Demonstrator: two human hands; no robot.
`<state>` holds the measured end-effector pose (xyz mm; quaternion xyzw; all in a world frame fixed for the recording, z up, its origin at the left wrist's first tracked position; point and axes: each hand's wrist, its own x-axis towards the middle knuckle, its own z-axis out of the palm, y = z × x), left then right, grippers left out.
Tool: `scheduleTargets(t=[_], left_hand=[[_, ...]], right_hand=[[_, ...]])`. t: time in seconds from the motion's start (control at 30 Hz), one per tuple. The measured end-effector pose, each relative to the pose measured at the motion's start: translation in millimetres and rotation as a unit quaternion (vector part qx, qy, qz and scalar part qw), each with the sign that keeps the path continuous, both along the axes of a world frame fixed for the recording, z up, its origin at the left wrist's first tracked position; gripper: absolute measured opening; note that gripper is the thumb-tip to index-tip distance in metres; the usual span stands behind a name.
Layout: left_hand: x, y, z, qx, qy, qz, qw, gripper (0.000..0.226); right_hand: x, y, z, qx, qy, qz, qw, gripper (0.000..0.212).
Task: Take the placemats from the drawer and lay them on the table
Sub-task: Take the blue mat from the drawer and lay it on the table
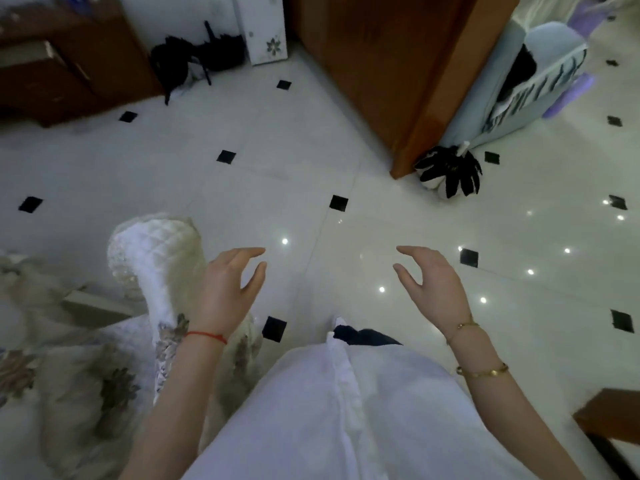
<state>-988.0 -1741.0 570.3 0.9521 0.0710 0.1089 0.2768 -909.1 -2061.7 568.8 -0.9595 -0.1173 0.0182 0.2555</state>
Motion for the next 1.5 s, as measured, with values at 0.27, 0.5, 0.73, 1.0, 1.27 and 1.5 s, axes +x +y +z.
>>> scheduleTargets(t=[0.27, 0.5, 0.73, 1.0, 1.27, 1.5], left_hand=[[87, 35, 7, -0.039, 0.024, 0.188, 0.981, 0.028], [155, 99, -6, -0.043, 0.034, 0.305, 0.951, 0.023], [240, 230, 4, -0.004, 0.015, 0.353, 0.935, 0.019], [345, 385, 25, 0.033, 0.019, 0.354, 0.934, 0.018], [453, 513, 5, 0.003, 0.026, 0.366, 0.930, 0.019], [566, 645, 13, -0.023, 0.015, 0.375, 0.927, 0.024]], right_hand=[[200, 74, 19, -0.028, -0.010, 0.159, 0.987, 0.033], [307, 178, -6, -0.016, 0.012, 0.253, 0.967, 0.033], [415, 337, -3, 0.006, 0.012, 0.308, 0.951, 0.032], [515, 502, 12, 0.032, 0.021, 0.323, 0.946, 0.034], [622, 632, -10, 0.026, 0.038, 0.323, 0.945, 0.032], [750, 765, -1, 0.026, 0.028, 0.336, 0.941, 0.034]])
